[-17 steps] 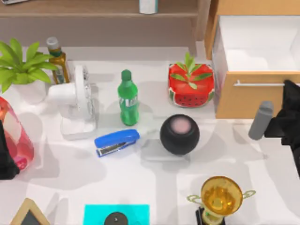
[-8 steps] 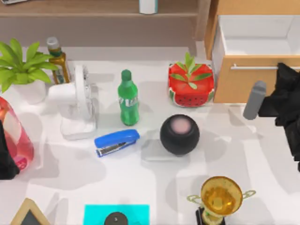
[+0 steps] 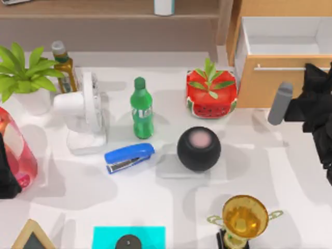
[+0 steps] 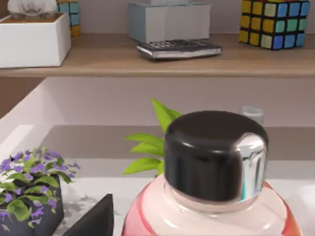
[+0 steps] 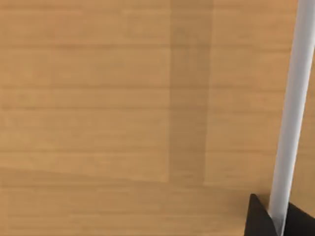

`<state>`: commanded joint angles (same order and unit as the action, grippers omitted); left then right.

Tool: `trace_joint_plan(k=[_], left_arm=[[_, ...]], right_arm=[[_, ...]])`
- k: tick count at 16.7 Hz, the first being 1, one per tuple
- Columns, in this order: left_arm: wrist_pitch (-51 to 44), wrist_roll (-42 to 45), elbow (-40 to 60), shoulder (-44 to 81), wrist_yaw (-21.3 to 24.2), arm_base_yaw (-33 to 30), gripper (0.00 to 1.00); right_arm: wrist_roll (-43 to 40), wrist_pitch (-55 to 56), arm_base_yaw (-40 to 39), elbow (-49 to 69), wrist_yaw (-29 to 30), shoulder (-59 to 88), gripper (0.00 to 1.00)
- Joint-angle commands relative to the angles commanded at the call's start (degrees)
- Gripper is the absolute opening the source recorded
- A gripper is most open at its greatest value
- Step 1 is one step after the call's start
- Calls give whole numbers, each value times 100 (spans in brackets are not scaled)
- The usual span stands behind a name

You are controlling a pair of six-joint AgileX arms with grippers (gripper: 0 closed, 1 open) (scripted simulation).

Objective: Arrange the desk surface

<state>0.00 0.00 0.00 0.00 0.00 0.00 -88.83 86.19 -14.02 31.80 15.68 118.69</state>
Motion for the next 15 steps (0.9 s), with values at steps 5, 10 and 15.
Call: trace_joint_plan(k=[5,10,15], left_arm=[[0,0,0,0,0,0,100],[0,0,0,0,0,0,100],[0,0,0,0,0,0,100]], right_arm=[[12,-422,114,697,-133,301,0],[-11,-882,266,1486,-260,591,0],[4,-906,247,1498,-254,589,0]])
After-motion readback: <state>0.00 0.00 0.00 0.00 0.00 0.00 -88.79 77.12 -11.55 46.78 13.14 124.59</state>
